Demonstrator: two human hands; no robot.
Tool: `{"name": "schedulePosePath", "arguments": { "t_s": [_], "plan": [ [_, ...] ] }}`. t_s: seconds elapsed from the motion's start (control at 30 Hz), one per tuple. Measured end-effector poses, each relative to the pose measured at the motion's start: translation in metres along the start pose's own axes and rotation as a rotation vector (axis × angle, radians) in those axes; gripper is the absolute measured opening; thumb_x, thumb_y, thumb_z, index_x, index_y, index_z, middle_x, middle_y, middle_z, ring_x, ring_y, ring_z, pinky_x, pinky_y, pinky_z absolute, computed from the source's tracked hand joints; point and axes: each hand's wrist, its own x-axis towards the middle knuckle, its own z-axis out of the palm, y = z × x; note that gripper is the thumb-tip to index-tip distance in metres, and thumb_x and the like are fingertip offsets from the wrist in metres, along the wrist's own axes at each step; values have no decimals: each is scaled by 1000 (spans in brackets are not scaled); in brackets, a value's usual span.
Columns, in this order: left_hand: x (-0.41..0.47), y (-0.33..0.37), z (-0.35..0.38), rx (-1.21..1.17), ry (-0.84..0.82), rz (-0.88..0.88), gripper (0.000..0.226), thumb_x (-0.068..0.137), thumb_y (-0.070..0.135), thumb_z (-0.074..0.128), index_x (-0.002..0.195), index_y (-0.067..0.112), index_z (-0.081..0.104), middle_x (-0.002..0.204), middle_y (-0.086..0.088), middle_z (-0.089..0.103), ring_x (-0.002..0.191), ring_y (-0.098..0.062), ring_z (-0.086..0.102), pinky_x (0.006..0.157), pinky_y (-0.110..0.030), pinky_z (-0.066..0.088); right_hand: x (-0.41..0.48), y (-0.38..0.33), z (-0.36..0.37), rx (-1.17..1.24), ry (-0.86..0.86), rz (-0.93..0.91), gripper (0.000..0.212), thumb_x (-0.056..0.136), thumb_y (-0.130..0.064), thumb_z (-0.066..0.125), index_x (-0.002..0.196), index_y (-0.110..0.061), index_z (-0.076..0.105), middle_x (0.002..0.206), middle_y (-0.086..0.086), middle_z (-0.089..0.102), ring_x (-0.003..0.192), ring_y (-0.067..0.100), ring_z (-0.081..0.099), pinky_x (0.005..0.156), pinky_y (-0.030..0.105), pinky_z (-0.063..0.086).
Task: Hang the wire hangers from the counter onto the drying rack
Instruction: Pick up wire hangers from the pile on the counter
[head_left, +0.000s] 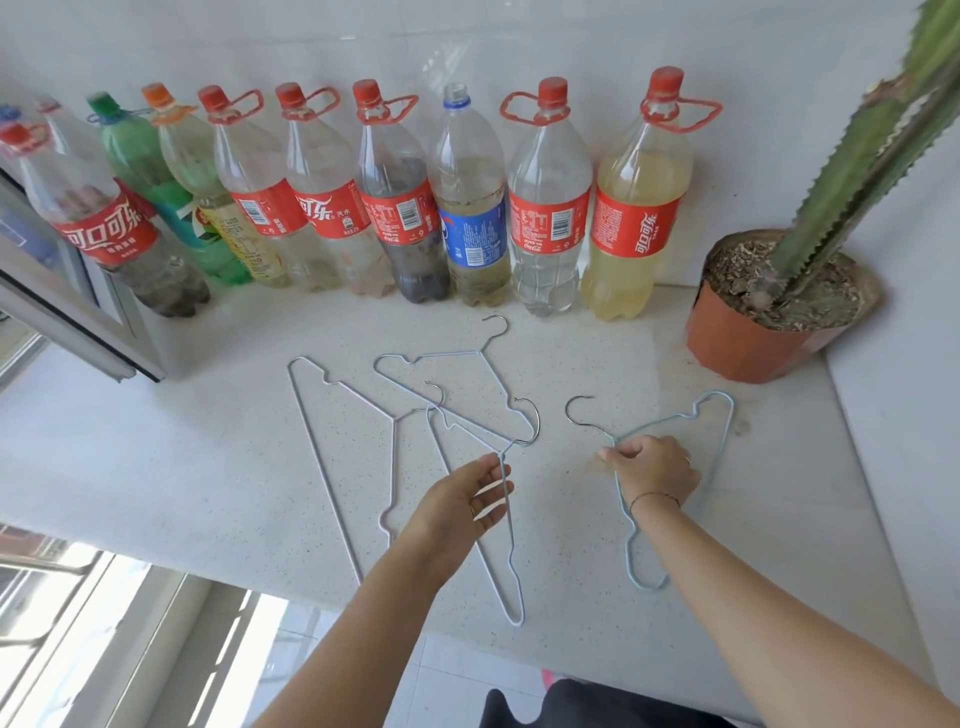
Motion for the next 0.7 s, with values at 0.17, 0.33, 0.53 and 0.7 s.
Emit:
{"name": "schedulePosePath", "arguments": {
  "t_s": [0.17, 0.33, 0.53, 0.7],
  "plan": [
    [-7, 3, 0, -7, 11, 1, 18, 84, 26, 64, 96, 13, 71, 100, -4, 66, 95, -19, 62, 83, -31, 47, 1, -4, -2, 19, -29, 47, 17, 75, -41, 68, 74, -24, 72, 82, 1, 63, 92, 27, 55, 77, 33, 31],
    [-19, 11, -6, -18, 9, 29, 29, 83, 27, 65, 107, 10, 68, 98, -2, 66, 95, -18, 62, 89, -33, 47, -15, -7, -19, 382, -85, 20, 21, 77, -31, 69, 78, -10, 71, 72, 5, 66, 73, 26, 61, 66, 29, 43],
    [-42, 34, -20, -118, 35, 94, 27, 87, 22, 60, 109, 11, 69, 98, -2, 66, 93, -18, 63, 85, -31, 47, -50, -35, -61, 902, -378, 12, 10, 86, -8, 60, 76, -7, 63, 63, 7, 61, 57, 17, 55, 58, 24, 42],
    [-80, 60, -40, -195, 50, 196, 22, 89, 21, 56, 105, 13, 68, 95, -1, 67, 90, -17, 61, 85, -30, 43, -88, -85, -85, 1056, -729, 17, 9, 87, -13, 57, 89, -10, 65, 64, -1, 62, 57, 8, 56, 58, 20, 40]
  ]
}}
